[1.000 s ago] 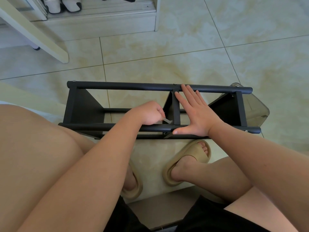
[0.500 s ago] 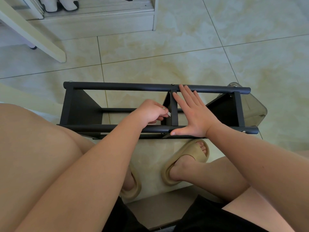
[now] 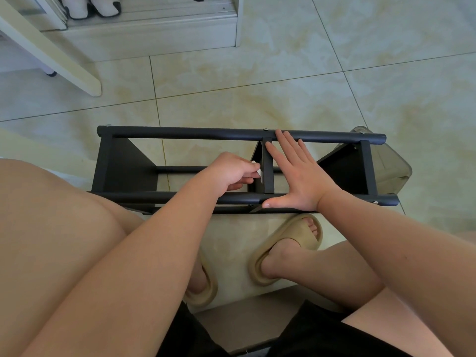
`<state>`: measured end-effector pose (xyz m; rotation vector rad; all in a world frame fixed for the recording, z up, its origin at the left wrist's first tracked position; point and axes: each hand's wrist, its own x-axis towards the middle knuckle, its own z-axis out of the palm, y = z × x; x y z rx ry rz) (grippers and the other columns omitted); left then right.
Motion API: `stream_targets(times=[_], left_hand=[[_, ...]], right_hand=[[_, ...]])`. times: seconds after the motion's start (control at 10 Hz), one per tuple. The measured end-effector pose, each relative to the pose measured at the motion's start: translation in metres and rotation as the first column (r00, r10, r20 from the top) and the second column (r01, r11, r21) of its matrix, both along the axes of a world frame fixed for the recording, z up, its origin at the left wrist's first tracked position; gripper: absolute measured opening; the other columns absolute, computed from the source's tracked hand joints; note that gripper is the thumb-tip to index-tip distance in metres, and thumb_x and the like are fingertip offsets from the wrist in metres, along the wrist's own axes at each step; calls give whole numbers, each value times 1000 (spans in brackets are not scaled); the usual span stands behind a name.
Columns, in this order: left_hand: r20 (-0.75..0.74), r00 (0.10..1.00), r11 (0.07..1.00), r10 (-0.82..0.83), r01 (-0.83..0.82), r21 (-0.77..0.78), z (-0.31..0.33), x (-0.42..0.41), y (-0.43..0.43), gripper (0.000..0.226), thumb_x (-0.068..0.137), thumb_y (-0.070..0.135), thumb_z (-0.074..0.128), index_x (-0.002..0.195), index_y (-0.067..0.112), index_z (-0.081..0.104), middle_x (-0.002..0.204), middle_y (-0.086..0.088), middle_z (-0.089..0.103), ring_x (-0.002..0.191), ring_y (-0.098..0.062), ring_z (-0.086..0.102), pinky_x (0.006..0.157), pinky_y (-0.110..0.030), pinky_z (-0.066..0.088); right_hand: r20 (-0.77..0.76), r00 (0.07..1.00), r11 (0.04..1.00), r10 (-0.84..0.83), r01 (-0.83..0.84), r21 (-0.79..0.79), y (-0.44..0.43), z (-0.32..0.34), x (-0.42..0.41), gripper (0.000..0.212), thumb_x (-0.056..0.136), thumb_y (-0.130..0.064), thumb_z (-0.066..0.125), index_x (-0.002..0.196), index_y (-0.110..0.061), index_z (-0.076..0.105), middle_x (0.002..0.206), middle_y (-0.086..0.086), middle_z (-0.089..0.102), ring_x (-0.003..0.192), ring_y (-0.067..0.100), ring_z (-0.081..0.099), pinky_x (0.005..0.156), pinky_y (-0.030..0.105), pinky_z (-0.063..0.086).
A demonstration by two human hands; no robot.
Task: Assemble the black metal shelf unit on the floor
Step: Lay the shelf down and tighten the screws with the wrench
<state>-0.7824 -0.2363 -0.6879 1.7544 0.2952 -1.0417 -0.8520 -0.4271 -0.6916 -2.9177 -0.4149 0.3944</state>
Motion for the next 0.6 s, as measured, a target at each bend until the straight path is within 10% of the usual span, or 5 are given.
stream_targets(times=[0.6], left_hand=[[71,996,999,53,-52,-5,2,-1,-6,4,95,28,65,92,26,63,66,16,73,83,-6,70,82,-31,55]], right_hand=[[-3,1000,1000,-3,3,0,-1,-2,1,131,68,-99,37,163,-18,-2,168,9,-20,154,24,-21,127,47,-5]])
